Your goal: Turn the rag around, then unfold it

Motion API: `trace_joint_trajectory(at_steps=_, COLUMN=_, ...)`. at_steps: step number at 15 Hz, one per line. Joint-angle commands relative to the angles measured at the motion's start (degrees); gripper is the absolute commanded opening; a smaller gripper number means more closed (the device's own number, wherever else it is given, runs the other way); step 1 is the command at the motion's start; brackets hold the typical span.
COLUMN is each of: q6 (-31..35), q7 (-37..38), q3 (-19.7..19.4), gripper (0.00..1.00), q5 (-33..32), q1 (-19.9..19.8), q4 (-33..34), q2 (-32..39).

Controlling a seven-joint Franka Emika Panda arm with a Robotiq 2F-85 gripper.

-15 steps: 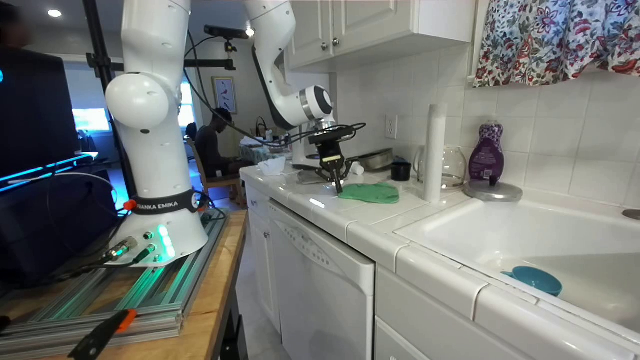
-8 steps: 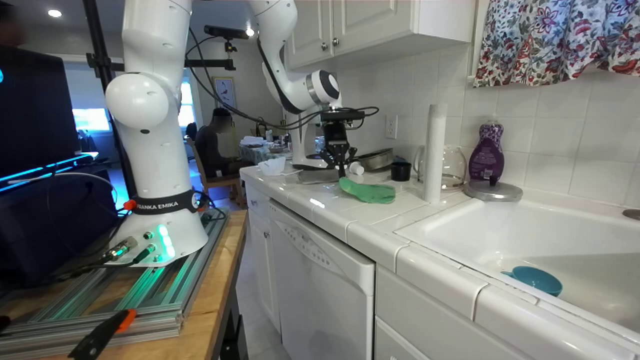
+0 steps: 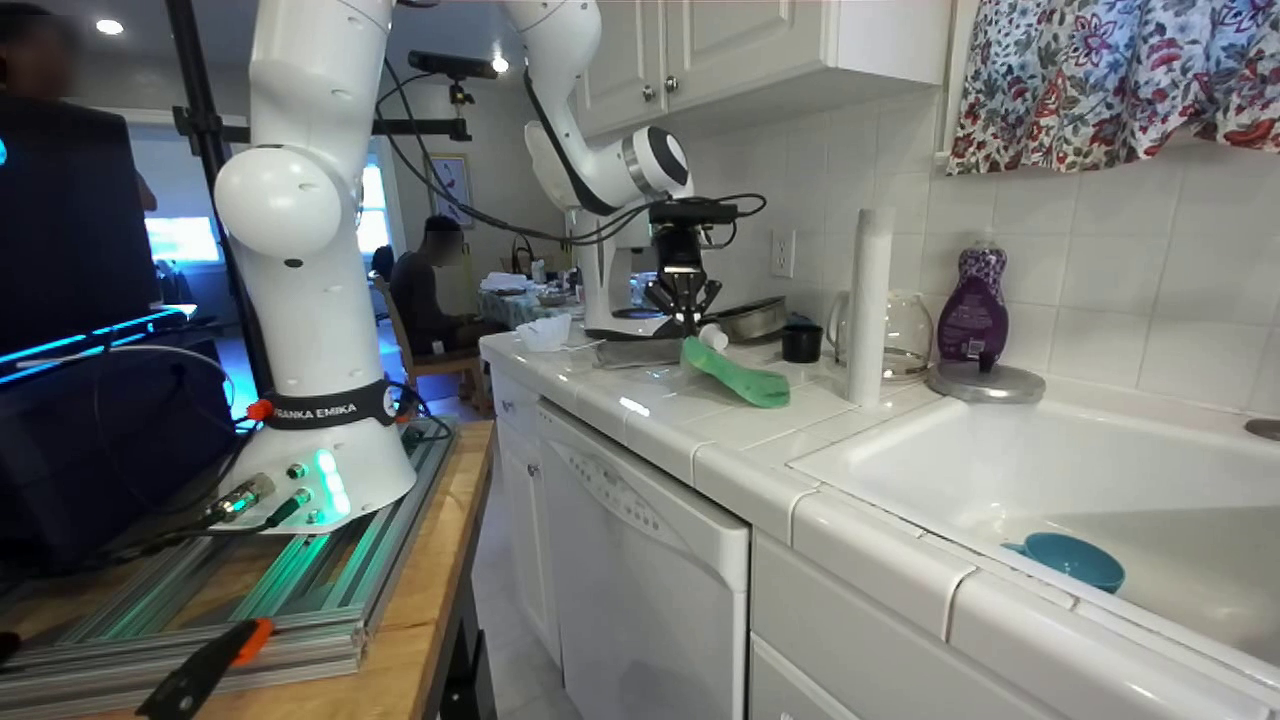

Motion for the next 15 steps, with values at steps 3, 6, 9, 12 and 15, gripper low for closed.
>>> trace_joint_trajectory(at_steps=3, q6=-5.8, q7=-6.3, q3=0.3, gripper=0.01, q5=6.4, q1=-0.6, q4=3.5, q2=5.1)
trace_joint_trajectory(at_steps=6, q6=-4.5, q7=-8.7, q3=0.4, gripper=0.29, q5=9.3, q1=-1.0, q4=2.6, q2=6.2)
trace_joint_trajectory(at_steps=9, q6=-3.2, q7=-10.0, q3=0.4, gripper=0.42, q5=11.6, q1=-1.5, q4=1.5, q2=6.4)
trace_joint_trajectory(at_steps=12, q6=-2.3, q7=-10.7, q3=0.4, gripper=0.62, q5=13.0, q1=-1.7, q4=0.7, q2=5.9)
trace_joint_trajectory(at_steps=15, q6=2.0, q7=-9.0, q3=0.2, gripper=0.84, q5=12.4, q1=-1.6, q4=-1.0, q2=4.2)
